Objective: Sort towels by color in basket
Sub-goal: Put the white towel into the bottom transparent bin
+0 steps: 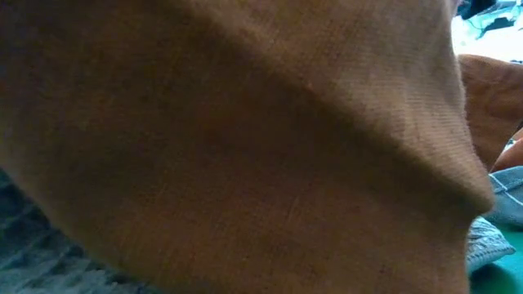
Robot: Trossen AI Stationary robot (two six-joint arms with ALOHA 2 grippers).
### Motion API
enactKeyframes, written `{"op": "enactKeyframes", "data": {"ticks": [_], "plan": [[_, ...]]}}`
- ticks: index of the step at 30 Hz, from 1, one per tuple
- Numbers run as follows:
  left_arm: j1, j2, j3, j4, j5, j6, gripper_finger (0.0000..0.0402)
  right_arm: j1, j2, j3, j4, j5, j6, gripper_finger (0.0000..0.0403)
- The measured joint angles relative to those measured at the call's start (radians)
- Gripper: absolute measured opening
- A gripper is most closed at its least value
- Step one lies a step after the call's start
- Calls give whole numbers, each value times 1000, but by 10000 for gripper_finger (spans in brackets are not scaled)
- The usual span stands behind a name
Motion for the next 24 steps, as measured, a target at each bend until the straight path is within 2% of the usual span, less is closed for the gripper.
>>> {"op": "enactKeyframes", "data": {"ticks": [6, 12, 16, 20, 24], "plan": [[0, 0, 19, 1, -24, -15, 167, -3, 122, 0, 281, -11, -107, 219], [2, 0, 53, 5, -39, -16, 239, -39, 225, 11, 483, -104, -131, 219], [2, 0, 93, 0, -39, -17, 257, -77, 276, 40, 496, -140, -130, 219], [2, 0, 135, -2, -40, -16, 258, -107, 334, 85, 495, -205, -120, 219], [2, 0, 145, -7, -48, -23, 258, -119, 394, 138, 488, -211, -121, 219]]}}
